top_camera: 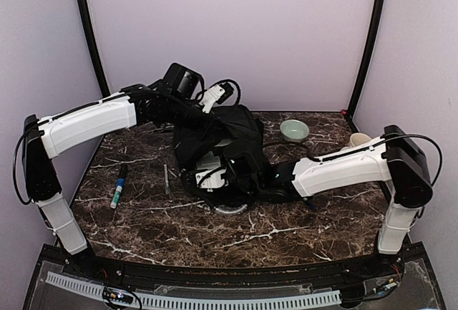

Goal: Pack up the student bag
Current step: Place the pencil case in the largest pocket of the bag, then place the largest pocket of the bag in the student bag, then hold the student bag at the center of the board.

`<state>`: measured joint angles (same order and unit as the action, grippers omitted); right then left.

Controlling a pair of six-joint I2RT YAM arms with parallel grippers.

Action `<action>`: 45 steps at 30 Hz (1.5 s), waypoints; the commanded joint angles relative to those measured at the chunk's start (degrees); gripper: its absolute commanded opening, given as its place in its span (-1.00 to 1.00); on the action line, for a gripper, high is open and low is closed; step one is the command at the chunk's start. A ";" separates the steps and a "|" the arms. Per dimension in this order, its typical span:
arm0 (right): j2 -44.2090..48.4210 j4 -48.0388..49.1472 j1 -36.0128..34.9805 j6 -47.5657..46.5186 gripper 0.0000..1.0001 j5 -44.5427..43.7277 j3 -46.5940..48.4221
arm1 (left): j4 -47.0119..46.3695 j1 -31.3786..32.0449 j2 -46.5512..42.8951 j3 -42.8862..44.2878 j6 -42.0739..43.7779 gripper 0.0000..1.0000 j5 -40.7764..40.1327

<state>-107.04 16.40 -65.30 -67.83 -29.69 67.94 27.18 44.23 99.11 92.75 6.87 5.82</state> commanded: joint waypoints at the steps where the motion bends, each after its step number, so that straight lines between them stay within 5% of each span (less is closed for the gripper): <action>1: 7.75 -22.18 -1.12 17.20 0.59 8.45 0.73 | -2.59 -0.54 -1.28 -1.17 -0.19 -1.00 -0.58; 8: 19.41 -38.46 -0.85 31.44 0.50 25.82 -4.63 | -4.02 -0.63 1.48 -5.22 -0.54 -1.00 -0.05; 25: 26.53 -36.95 20.04 41.76 0.42 40.70 -8.57 | -9.28 -0.48 8.31 -10.47 -4.36 -0.97 7.09; 30: 24.05 -36.60 25.44 45.07 0.43 46.32 -6.86 | -5.28 3.55 4.57 -7.80 -3.61 -0.27 2.47; 33: 23.11 -36.92 26.61 45.66 0.43 47.04 -5.42 | -3.92 4.63 0.16 -9.21 -4.74 -0.02 -0.18; 39: 18.97 -37.00 26.98 46.49 0.43 46.72 1.19 | -7.06 4.51 -13.26 -21.85 -10.75 0.28 -10.94; 45: 7.88 -39.15 26.89 50.12 0.40 52.07 13.89 | -5.27 1.83 -22.93 -32.44 -19.18 0.30 -14.78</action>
<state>-92.84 -22.39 -38.54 -21.15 17.54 74.15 20.21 47.92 79.64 65.25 -5.72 -4.29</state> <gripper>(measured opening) 0.708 0.660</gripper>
